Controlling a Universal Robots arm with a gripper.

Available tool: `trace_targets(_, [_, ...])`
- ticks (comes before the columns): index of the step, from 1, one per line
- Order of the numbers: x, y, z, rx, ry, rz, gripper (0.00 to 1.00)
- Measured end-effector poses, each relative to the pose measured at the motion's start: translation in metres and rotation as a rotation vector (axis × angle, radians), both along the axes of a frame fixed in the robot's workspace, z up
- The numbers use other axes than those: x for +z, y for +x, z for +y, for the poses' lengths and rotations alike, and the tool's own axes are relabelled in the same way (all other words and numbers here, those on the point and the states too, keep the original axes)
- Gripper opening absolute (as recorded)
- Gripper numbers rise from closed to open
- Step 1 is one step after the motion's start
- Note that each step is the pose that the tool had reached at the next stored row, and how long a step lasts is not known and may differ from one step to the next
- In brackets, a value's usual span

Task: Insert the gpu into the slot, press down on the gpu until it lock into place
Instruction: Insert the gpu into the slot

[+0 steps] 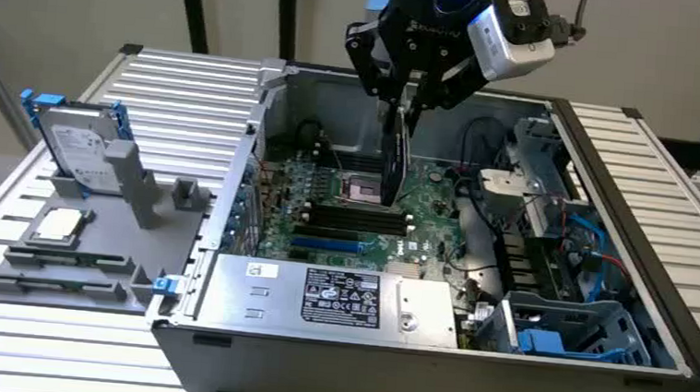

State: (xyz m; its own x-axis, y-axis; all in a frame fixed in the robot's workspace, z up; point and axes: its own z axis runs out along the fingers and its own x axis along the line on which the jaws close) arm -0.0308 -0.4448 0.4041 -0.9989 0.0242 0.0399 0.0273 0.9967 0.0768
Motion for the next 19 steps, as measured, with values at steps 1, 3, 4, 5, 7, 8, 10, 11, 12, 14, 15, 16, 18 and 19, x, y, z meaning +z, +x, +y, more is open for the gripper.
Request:
trace_targets(1, [0.0,0.0,0.0,0.0,0.0,0.0,0.26])
trace_targets(3, [0.0,0.0,0.0,0.0,-0.0001,0.0,0.26])
trace_targets(4, [0.0,0.0,0.0,0.0,-0.0001,0.0,0.26])
trace_targets(5, [0.0,0.0,0.0,0.0,-0.0001,0.0001,0.26])
trace_targets(7, [0.0,0.0,0.0,0.0,0.0,0.0,0.26])
trace_targets(8, [0.0,0.0,0.0,0.0,0.0,0.0,0.26])
trace_targets(10, [0.0,0.0,0.0,0.0,-0.0001,0.0,0.26])
trace_targets(11, [0.0,0.0,0.0,0.0,-0.0001,0.0,0.26])
trace_targets(12, [0.0,0.0,0.0,0.0,0.0,0.0,0.26])
trace_targets(14, [0.0,0.0,0.0,0.0,0.0,0.0,0.26])
trace_targets(15, [0.0,0.0,0.0,0.0,0.0,0.0,0.26])
trace_targets(16, [0.0,0.0,0.0,0.0,0.0,0.0,0.26])
trace_targets(18, [0.0,0.0,0.0,0.0,0.0,0.0,0.26])
trace_targets(19, [0.0,0.0001,0.0,0.0,-0.0001,0.0,0.26])
